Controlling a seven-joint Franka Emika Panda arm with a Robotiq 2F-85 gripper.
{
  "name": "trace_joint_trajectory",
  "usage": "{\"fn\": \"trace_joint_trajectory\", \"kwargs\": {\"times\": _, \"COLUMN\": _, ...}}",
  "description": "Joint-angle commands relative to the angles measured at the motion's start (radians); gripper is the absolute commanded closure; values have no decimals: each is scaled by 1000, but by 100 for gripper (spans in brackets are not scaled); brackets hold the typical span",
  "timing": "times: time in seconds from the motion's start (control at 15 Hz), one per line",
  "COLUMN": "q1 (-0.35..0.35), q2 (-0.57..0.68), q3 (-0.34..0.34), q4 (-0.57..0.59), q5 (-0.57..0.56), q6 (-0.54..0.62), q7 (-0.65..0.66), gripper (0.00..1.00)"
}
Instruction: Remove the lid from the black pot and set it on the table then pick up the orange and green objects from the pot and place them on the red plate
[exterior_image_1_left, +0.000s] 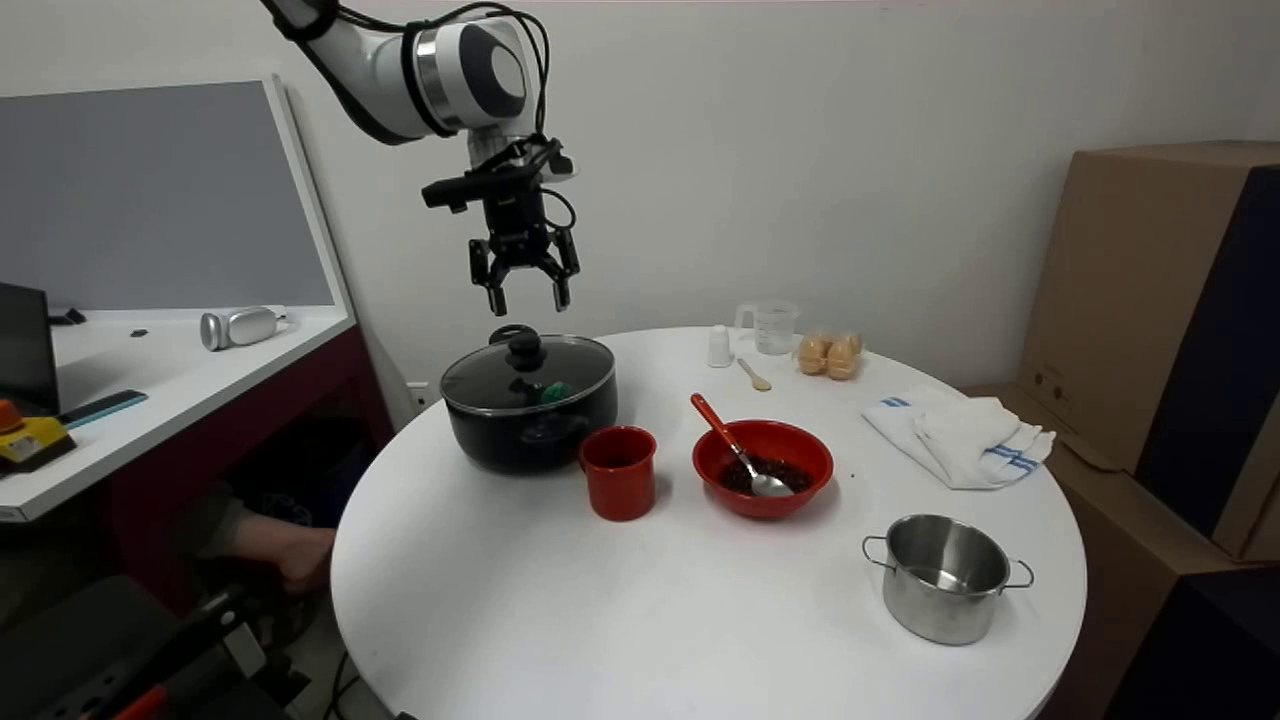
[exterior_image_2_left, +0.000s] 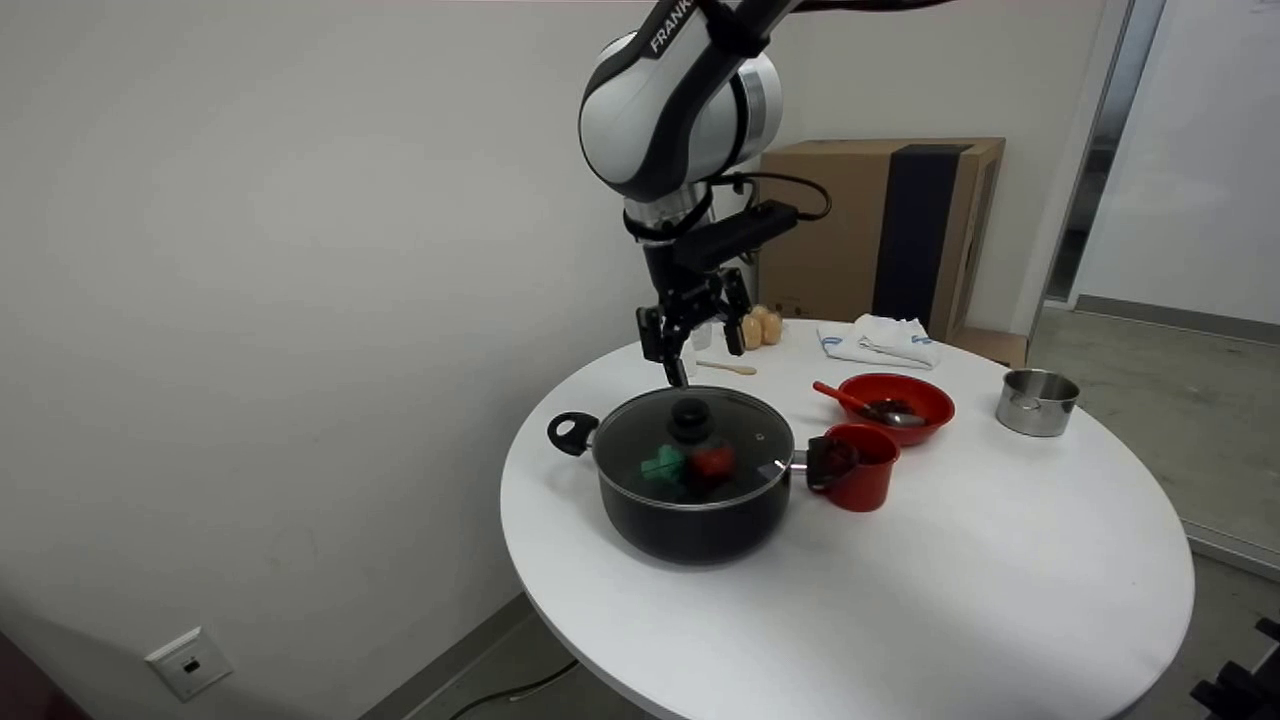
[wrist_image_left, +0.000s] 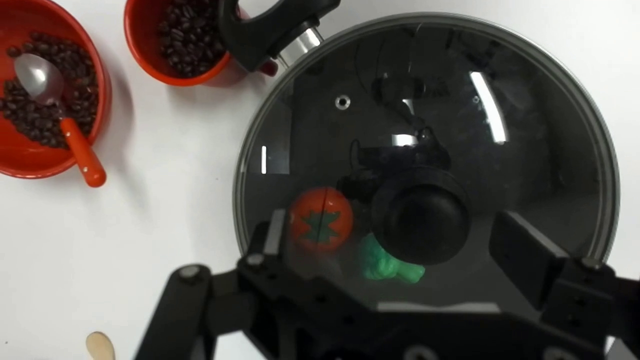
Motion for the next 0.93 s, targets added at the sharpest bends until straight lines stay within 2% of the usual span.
{"fn": "trace_joint_trajectory", "kwargs": {"times": 0.0, "q1": 0, "q2": -12, "q3": 0, "q4": -17, "q5": -1, "q6": 2, "q7": -3, "gripper": 0}}
{"fn": "trace_joint_trajectory", "kwargs": {"times": 0.2, "q1": -3, "q2": -22, "q3": 10, "q4": -44, "q5": 10, "q6": 35, "q7": -6, "gripper": 0}}
{"fn": "trace_joint_trajectory", "kwargs": {"times": 0.6, "q1": 27, "q2": -34, "q3": -1, "q4": -107, "q5": -33, "q6": 220, "q7": 16, "gripper": 0}}
{"fn": "trace_joint_trajectory", "kwargs": {"times": 0.87, "q1": 32, "q2": -7, "q3": -1, "q4": -108, "q5": -24, "q6": 209, "q7": 9, "gripper": 0}}
